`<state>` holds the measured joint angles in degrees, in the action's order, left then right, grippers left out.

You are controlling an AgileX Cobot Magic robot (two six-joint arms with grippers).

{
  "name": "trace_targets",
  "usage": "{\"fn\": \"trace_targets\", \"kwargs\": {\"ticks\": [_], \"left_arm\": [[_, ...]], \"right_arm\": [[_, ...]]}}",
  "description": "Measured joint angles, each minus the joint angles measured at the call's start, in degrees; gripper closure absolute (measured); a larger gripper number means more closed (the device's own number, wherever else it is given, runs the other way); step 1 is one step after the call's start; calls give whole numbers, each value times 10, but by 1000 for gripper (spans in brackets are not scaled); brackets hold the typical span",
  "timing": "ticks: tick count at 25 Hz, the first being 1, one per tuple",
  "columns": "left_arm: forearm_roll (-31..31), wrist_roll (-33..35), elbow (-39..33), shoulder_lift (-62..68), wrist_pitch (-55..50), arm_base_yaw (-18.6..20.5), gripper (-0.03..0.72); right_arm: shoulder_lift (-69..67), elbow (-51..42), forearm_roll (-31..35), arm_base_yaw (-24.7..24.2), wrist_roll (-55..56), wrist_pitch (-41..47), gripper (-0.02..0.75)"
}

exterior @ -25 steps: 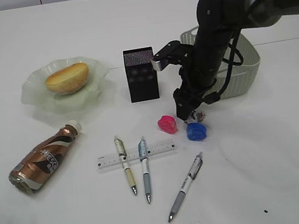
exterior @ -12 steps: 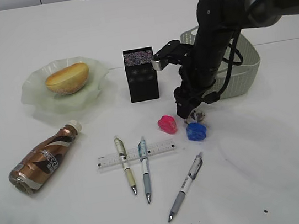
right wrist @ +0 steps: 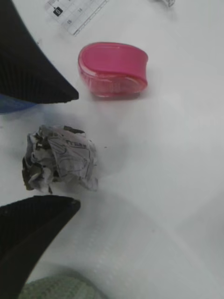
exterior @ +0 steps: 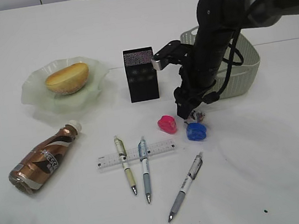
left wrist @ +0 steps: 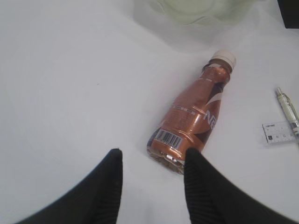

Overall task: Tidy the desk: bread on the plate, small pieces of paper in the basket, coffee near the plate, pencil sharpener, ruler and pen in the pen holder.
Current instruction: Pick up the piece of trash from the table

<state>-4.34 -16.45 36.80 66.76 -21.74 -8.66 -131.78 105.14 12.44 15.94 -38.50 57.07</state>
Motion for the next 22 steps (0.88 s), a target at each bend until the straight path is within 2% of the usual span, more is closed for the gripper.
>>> {"fn": "trace_targets", "kwargs": {"ticks": [22], "left_arm": [[0,0,0,0,-1,0,370]], "right_arm": [[0,21,-19,0,10,22,249]]}}
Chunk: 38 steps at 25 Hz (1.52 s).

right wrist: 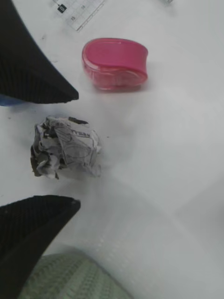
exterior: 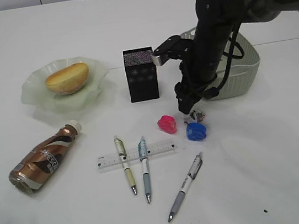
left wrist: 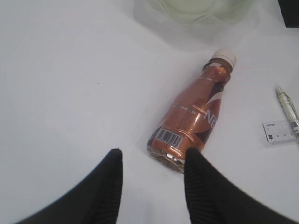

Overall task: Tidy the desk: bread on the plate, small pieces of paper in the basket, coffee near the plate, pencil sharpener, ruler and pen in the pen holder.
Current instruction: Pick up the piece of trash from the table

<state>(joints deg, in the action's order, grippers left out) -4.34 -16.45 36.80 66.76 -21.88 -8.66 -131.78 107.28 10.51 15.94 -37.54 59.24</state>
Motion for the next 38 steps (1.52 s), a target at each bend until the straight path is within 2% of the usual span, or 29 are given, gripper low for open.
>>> {"fn": "trace_targets", "kwargs": {"ticks": [9,17,22,30,38], "left_arm": [[-1,0,0,0,-1,0,370],[-5,0,0,0,-6,0,370],[-15,0,0,0,-12,0,370],[-16,0,0,0,-12,0,370],[-16,0,0,0,-12,0,370]], "right_arm": [[2,9,-2,1,20,11,250],[14,10,-38,35,65,12,250],[14,10,-71,35,96,12,250],[14,10,-79,37,143,12,250],[14,10,-159,69,230,11,250]]}}
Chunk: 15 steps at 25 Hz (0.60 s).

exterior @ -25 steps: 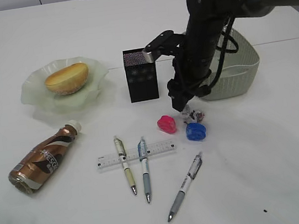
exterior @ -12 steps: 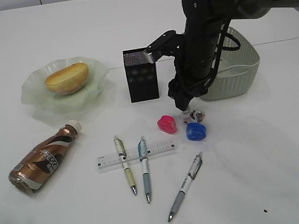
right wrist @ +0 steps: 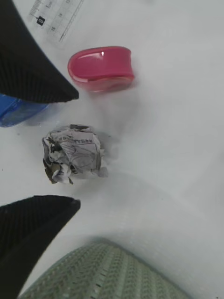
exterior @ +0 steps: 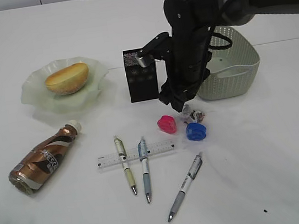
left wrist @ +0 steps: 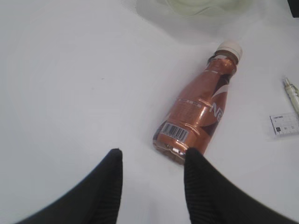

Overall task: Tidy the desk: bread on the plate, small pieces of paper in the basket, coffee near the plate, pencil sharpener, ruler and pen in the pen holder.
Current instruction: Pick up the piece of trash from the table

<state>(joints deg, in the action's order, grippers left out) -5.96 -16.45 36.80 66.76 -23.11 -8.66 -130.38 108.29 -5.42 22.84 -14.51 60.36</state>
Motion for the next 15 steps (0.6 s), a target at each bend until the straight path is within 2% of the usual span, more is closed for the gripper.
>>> {"fn": "trace_targets", "kwargs": {"ticks": [8,15], "left_arm": [[0,0,0,0,0,0,370],[0,0,0,0,0,0,370]], "right_arm": [[-2,0,-29,1,46,7,250],[-10,0,-30,9,56,16,250]]}}
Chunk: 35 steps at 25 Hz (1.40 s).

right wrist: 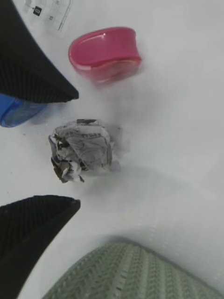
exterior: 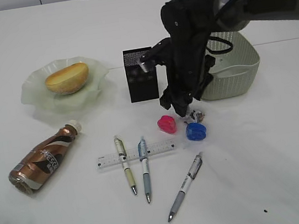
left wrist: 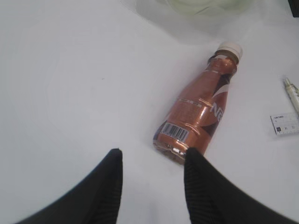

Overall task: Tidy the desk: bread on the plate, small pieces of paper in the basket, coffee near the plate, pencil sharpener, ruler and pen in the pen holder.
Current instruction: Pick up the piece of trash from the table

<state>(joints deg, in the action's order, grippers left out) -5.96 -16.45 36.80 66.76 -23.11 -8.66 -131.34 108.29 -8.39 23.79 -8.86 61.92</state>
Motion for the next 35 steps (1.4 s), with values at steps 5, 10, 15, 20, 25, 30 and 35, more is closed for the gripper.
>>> {"fn": "trace_targets", "kwargs": {"ticks": [5,10,15,20,25,30,35], "left_arm": [[0,0,0,0,0,0,370],[0,0,0,0,0,0,370],[0,0,0,0,0,0,370],[-4,0,0,0,0,0,370],[-4,0,0,0,0,0,370],[-5,0,0,0,0,0,370],[-6,0,0,0,0,0,370]], "right_arm": [[-14,0,3,0,1,0,250],[-17,0,3,0,3,-1,251],[-37,0,3,0,3,-2,251],[-39,0,8,0,4,-6,251],[-39,0,8,0,4,-8,251],[-39,0,-6,0,4,-9,251],[-39,0,-8,0,4,-9,250]]}}
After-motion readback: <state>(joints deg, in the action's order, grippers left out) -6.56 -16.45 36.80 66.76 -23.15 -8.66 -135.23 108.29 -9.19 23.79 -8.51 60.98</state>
